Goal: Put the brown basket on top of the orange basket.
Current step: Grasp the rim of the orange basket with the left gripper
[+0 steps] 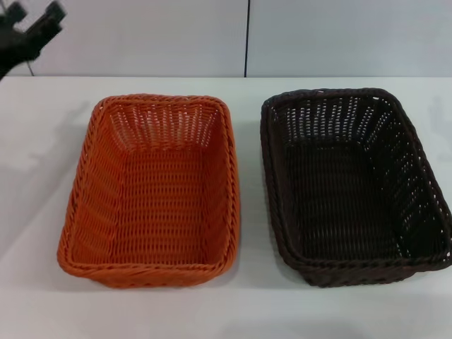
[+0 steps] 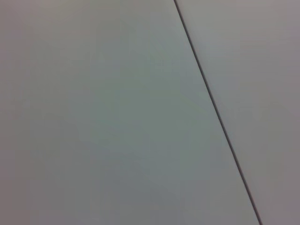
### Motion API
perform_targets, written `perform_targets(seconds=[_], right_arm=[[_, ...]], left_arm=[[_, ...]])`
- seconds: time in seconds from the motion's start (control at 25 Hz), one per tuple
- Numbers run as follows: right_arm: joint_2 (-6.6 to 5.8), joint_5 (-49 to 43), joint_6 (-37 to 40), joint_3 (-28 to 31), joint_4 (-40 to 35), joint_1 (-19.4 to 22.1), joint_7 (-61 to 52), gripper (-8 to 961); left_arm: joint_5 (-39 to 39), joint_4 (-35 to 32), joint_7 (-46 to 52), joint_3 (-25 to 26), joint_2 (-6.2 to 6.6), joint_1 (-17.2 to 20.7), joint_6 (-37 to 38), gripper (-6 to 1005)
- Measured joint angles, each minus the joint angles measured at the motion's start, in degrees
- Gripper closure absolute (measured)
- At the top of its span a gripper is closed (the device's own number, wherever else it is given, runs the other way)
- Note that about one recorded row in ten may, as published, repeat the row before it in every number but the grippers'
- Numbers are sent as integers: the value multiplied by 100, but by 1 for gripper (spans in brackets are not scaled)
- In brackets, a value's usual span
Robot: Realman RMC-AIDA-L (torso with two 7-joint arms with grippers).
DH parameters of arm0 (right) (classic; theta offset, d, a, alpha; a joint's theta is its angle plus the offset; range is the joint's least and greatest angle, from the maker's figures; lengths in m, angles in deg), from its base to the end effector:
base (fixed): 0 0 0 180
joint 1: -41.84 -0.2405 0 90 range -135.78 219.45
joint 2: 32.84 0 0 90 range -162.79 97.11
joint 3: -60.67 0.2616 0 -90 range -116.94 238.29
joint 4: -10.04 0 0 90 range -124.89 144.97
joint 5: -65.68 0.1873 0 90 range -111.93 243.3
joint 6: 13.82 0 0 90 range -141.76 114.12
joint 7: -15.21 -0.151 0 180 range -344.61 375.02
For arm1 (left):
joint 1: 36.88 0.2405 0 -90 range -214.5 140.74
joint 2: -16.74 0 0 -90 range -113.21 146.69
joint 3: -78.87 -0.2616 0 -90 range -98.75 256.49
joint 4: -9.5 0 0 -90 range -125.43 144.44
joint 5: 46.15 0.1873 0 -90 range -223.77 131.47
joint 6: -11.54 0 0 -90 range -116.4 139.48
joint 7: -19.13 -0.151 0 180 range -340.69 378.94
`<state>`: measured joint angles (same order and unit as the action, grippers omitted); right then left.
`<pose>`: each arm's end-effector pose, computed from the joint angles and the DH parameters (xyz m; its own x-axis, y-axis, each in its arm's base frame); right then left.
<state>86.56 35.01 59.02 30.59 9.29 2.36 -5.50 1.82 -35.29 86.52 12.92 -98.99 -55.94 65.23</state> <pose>0.2774 0.3936 0.0628 0.4800 0.3149 -0.8188 -0.8622 -0.0030 -0.5065 -0.2621 0.3737 0.0850 0.5113 -0.0064 0.8594 0.7735 -0.4324 -0.4634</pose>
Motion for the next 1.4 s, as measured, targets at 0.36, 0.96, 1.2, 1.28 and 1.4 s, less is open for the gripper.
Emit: perform_targets(seconds=[0.36,0.96,1.2,1.28,1.4], right_arm=[[-3,25,-4,57,-9,132,-32,331],[-58,11,72,203,-419,397,-271,332],[-58,-10,27,171,-561,405,-272,332],[-62,-10,19,175,-590,394,-226,332],[-64,-11,13,176,-629,392,-218,331]], left_arm=[[4798,-2579,4469,-101,143,-21,-61,188],[8018,-3557,7547,704,-122,-1001,2110,188],[8241,-3612,7802,751,-131,-1227,2463,189],[8754,-3758,8058,761,-113,-1330,2596,189],[8996,-3811,8172,768,-121,-1371,2625,189]])
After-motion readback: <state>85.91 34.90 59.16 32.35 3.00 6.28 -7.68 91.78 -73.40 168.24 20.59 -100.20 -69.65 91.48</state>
